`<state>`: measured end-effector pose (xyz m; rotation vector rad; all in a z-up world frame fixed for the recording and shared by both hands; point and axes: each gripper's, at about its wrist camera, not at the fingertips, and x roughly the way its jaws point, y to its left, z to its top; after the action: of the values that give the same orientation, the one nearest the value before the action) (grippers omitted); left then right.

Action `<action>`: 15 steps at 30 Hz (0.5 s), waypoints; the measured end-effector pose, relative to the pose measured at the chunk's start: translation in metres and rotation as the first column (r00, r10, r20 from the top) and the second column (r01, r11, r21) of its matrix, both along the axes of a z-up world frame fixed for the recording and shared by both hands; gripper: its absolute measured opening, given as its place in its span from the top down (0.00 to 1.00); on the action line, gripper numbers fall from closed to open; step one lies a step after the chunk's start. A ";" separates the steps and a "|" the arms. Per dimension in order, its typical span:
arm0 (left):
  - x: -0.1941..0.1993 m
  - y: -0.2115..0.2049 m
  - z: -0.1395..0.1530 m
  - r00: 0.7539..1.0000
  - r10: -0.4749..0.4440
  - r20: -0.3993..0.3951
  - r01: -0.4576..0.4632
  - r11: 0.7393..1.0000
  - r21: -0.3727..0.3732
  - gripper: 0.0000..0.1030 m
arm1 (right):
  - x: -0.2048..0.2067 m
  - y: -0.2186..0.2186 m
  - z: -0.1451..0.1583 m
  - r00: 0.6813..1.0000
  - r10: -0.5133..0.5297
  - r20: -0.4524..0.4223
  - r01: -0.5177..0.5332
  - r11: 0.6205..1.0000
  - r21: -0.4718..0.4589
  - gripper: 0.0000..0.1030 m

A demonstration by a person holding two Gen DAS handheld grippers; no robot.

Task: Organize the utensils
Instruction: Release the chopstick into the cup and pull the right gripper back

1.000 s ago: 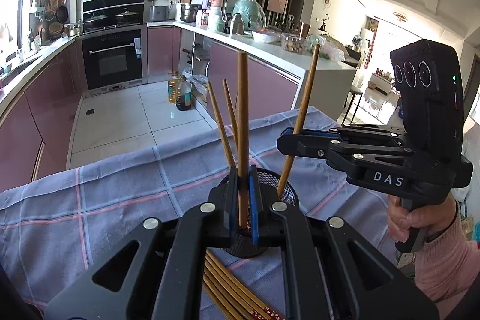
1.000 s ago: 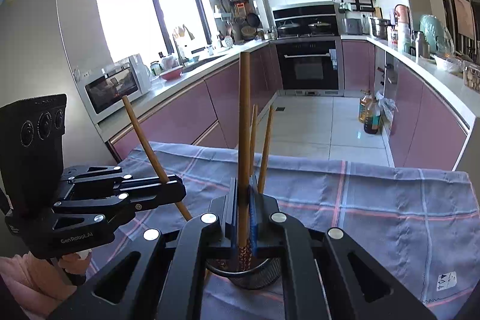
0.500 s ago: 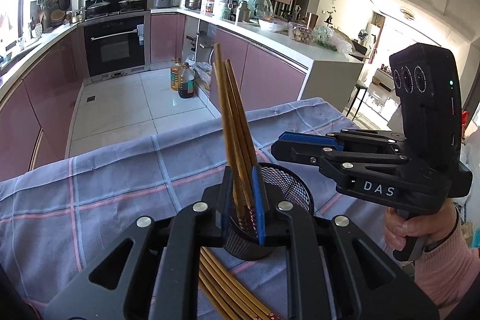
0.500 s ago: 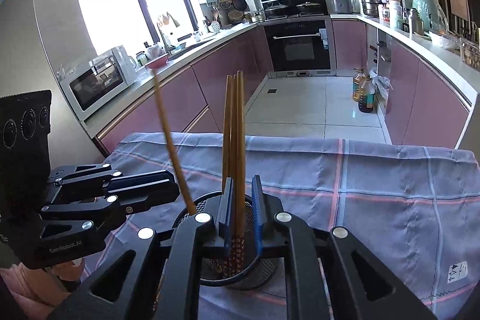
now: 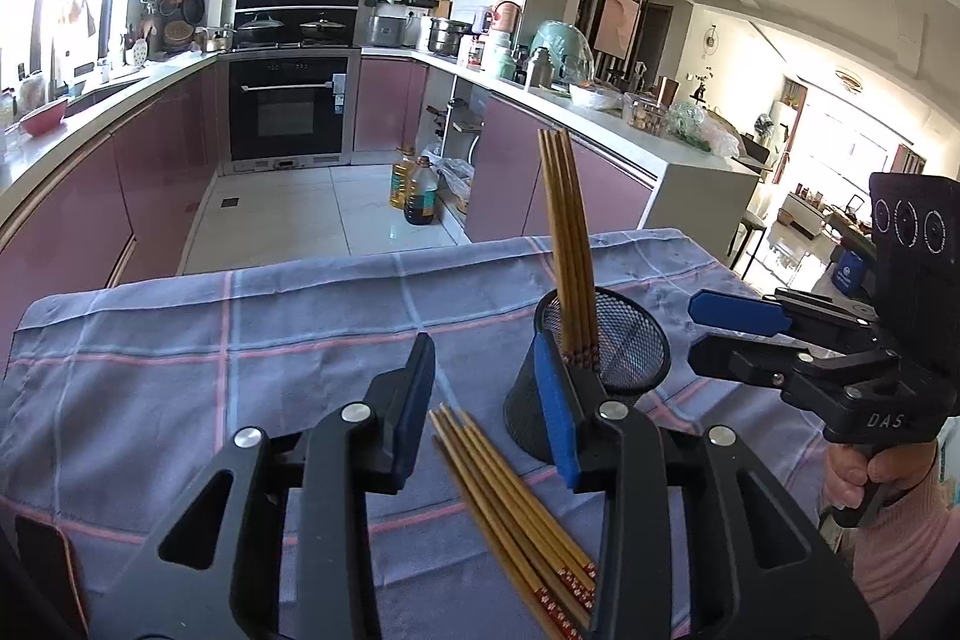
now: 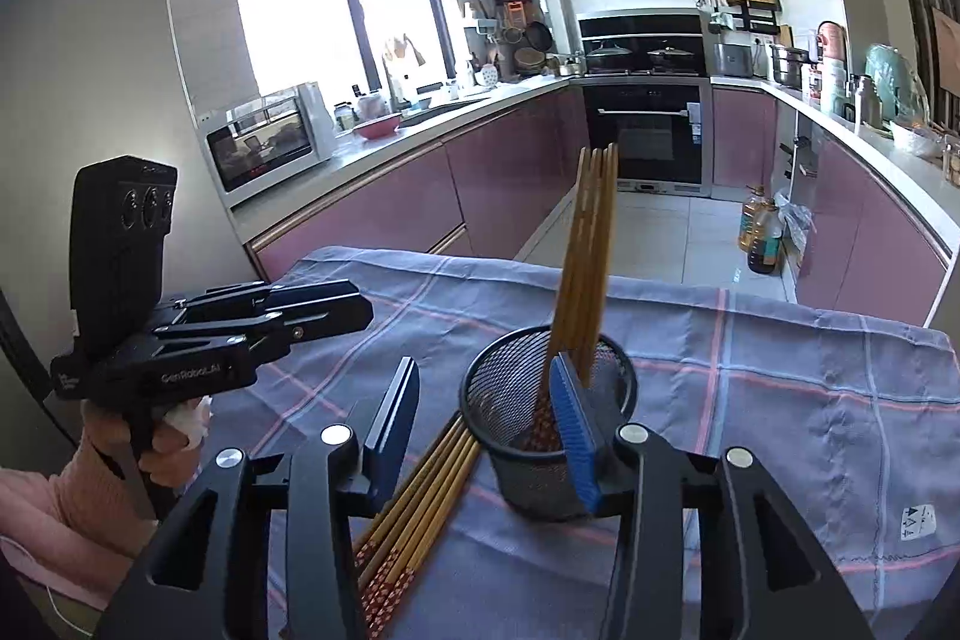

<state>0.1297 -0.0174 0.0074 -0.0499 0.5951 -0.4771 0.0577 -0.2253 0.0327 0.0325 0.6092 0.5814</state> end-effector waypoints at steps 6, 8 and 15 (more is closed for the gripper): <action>-0.023 0.005 -0.036 0.999 0.020 -0.047 -0.016 0.996 0.091 0.59 | -0.008 0.021 -0.039 0.993 0.043 -0.114 -0.044 0.999 -0.010 0.57; -0.027 0.003 -0.051 0.997 0.014 -0.081 -0.006 0.995 0.103 0.59 | -0.006 0.026 -0.055 0.985 0.039 -0.165 -0.042 0.999 -0.010 0.57; -0.031 -0.002 -0.091 0.985 0.011 -0.173 0.011 0.992 0.126 0.59 | -0.007 0.036 -0.084 0.971 0.010 -0.240 -0.021 0.999 -0.040 0.57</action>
<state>0.0985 -0.0194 -0.0831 0.0299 0.7956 -0.4362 0.0511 -0.1893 -0.0515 0.0588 0.8577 0.5838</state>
